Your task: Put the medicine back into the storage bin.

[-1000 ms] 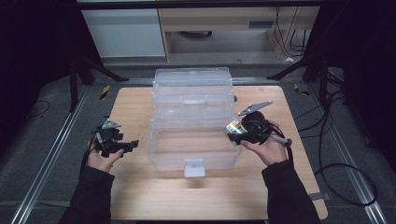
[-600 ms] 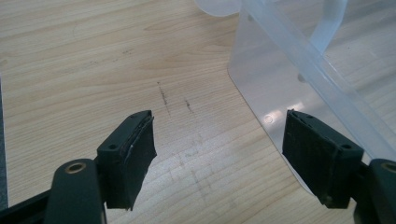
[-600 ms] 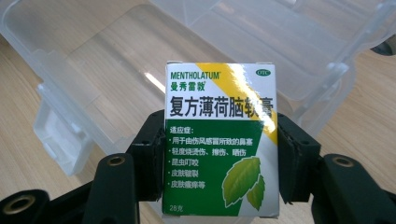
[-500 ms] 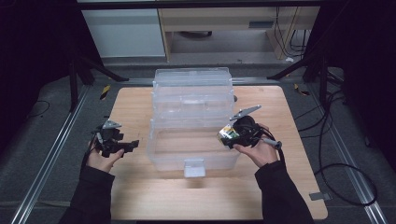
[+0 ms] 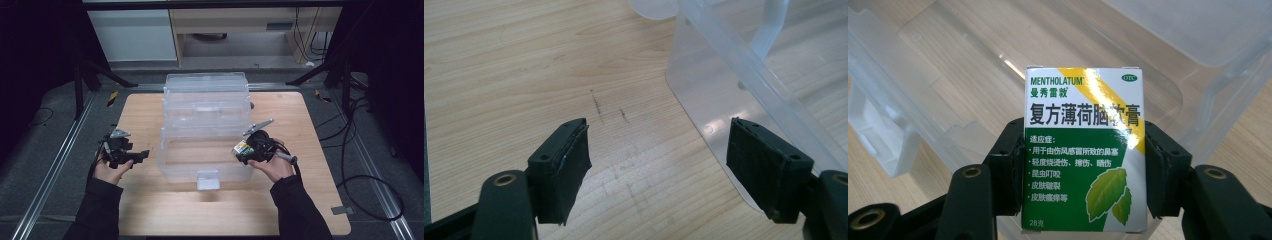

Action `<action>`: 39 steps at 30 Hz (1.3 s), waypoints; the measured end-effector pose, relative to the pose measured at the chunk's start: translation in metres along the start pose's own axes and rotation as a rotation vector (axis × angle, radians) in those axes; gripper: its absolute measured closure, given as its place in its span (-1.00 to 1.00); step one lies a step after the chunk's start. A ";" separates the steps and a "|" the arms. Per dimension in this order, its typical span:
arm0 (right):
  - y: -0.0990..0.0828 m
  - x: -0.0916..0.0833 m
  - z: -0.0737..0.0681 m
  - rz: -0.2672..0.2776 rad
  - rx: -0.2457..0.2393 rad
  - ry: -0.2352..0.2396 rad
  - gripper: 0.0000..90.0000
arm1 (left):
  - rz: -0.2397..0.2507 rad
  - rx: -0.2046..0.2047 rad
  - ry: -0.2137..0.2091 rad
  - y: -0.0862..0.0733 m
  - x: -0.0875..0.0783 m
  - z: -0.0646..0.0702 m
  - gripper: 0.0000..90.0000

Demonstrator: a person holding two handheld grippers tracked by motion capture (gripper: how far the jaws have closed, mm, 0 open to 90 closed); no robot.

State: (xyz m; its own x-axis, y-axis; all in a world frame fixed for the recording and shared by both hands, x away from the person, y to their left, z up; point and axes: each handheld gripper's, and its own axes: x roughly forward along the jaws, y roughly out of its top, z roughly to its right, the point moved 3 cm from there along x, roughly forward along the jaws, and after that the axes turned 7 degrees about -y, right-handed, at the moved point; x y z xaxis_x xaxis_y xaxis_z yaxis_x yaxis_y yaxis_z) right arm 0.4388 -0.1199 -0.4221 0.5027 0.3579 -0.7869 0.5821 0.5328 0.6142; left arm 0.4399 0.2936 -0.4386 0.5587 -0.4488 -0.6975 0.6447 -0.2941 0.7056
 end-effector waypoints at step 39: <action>-0.005 -0.021 0.010 0.085 0.008 -0.032 -0.07 | 0.098 0.076 -0.072 0.016 -0.018 0.024 -0.22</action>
State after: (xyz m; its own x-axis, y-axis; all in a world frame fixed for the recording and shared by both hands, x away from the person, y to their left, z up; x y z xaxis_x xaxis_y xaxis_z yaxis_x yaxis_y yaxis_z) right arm 0.4312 -0.1377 -0.4079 0.5704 0.3772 -0.7297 0.5414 0.4953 0.6793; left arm 0.4274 0.2766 -0.4122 0.5766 -0.5372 -0.6156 0.5459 -0.3072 0.7795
